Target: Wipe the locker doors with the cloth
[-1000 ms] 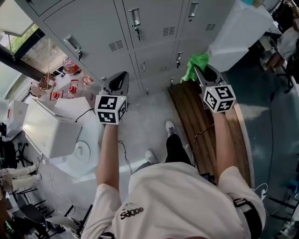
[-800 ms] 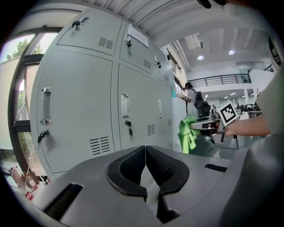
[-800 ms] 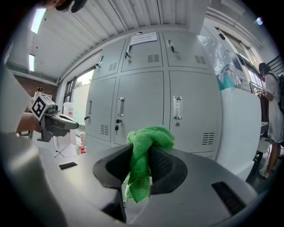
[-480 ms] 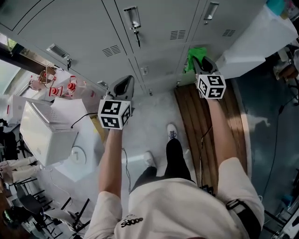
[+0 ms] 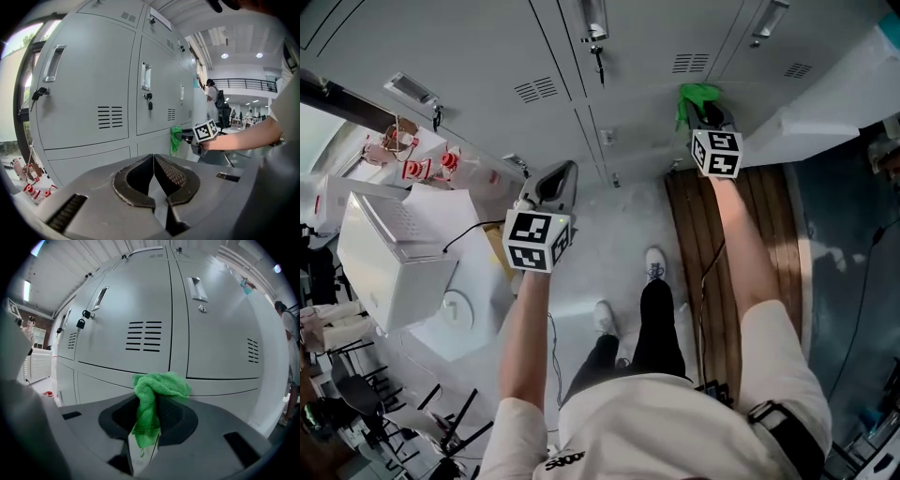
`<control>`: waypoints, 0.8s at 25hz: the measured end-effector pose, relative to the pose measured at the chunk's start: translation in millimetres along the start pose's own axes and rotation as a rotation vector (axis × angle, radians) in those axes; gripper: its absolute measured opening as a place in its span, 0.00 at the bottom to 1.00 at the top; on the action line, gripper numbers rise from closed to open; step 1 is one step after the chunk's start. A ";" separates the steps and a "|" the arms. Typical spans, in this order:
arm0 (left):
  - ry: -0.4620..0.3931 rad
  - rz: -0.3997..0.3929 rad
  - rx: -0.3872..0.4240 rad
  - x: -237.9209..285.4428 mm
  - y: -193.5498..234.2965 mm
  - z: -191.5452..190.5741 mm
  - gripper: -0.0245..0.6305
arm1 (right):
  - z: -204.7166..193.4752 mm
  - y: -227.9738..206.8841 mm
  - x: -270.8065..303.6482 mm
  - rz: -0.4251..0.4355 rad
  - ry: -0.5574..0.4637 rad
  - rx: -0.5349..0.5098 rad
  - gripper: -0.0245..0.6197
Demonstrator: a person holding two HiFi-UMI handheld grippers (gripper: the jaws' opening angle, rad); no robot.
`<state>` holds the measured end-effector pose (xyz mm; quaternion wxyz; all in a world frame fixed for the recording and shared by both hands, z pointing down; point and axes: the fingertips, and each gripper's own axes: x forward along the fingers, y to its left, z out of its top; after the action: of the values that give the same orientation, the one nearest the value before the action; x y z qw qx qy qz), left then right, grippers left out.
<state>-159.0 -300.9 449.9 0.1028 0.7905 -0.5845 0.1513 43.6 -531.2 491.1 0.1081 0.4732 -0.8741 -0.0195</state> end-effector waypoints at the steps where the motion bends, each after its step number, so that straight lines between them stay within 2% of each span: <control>1: 0.006 0.001 -0.002 -1.0 2.0 -5.2 0.07 | 0.1 1.0 2.0 -0.014 -0.019 0.008 0.17; 4: 0.020 0.003 -0.012 -4.4 8.4 -20.2 0.07 | -0.6 6.3 3.5 -0.046 -0.058 0.055 0.17; 7: 0.026 0.019 -0.039 -8.7 16.7 -33.9 0.07 | 2.4 25.7 6.1 -0.036 -0.066 0.081 0.17; 13: 0.029 0.029 -0.051 -16.1 20.5 -44.5 0.07 | 16.2 102.6 14.2 0.095 -0.078 0.043 0.17; 20: 0.025 0.051 -0.059 -20.8 29.2 -48.0 0.07 | 18.4 198.6 26.1 0.273 -0.051 -0.071 0.17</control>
<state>-198.2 -274.6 486.8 0.1298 0.7700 -0.6072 0.1465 -137.4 -444.7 504.7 0.1043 0.3449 -0.9316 -0.0476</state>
